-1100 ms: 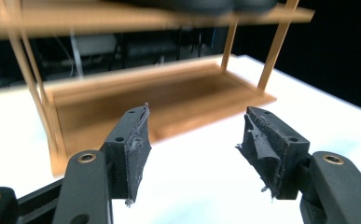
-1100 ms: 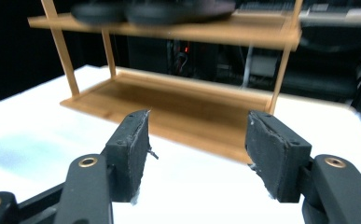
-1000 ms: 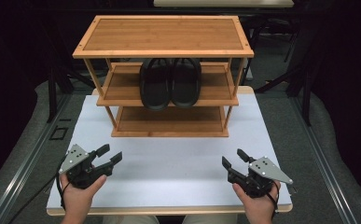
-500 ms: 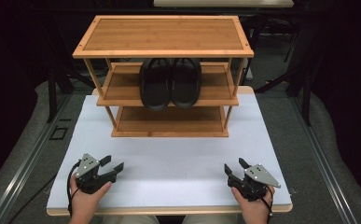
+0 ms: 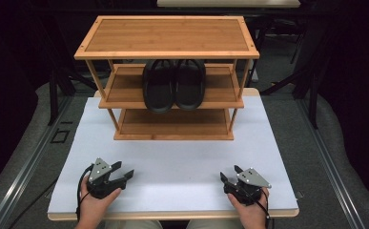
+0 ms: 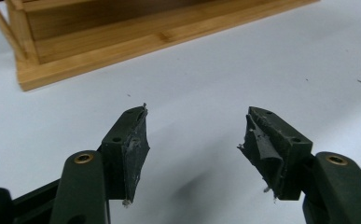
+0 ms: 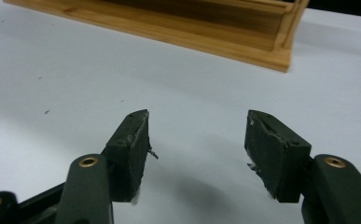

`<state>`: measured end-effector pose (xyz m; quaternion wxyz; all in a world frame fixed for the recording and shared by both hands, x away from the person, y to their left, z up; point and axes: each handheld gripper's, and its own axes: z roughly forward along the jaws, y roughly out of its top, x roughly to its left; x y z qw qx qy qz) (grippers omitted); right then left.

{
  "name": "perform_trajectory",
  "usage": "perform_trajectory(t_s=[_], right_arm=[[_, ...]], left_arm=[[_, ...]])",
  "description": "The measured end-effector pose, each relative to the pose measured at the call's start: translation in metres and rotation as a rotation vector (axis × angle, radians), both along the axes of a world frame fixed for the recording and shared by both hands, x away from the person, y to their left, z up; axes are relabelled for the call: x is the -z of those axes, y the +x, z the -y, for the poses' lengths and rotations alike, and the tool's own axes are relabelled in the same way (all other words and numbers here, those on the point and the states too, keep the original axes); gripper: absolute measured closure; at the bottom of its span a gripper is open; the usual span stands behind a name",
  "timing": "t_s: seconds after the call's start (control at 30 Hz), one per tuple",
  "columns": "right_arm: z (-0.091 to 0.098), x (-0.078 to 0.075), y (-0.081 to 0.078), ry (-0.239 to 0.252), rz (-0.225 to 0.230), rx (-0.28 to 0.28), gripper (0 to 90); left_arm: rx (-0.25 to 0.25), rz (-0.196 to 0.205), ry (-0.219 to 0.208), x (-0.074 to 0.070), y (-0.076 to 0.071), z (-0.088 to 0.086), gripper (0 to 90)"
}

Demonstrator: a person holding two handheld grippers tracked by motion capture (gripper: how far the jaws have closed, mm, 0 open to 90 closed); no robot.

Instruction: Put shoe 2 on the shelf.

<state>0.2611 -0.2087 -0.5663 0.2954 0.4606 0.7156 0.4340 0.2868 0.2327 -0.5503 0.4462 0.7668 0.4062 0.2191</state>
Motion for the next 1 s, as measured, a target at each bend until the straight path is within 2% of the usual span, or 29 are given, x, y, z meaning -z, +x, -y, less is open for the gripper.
perform_trajectory(t_s=[0.1, 0.27, 0.3, 0.57, 0.63, 1.0], right_arm=[[-0.01, 0.002, 0.0, -0.01, 0.014, -0.038, 39.6], [-0.016, 0.002, -0.001, -0.042, 0.005, -0.05, 39.6], [-0.016, 0.003, -0.001, -0.03, 0.0, -0.071, 39.6], [-0.017, 0.005, 0.0, -0.014, -0.013, -0.08, 39.6], [-0.017, 0.004, -0.001, -0.029, -0.021, -0.083, 39.6], [-0.024, 0.005, -0.002, -0.03, -0.027, -0.113, 39.6]], left_arm=[[0.018, -0.007, 0.01, 0.002, 0.0, 0.005, 38.9], [0.033, -0.011, 0.02, 0.003, -0.001, 0.009, 38.6], [0.036, -0.014, 0.021, 0.003, -0.001, 0.01, 38.5], [0.033, -0.019, 0.015, 0.004, 0.0, 0.009, 38.5], [0.035, -0.021, 0.018, 0.004, 0.001, 0.009, 38.4], [0.043, -0.034, -0.002, 0.005, 0.003, 0.01, 37.9]])
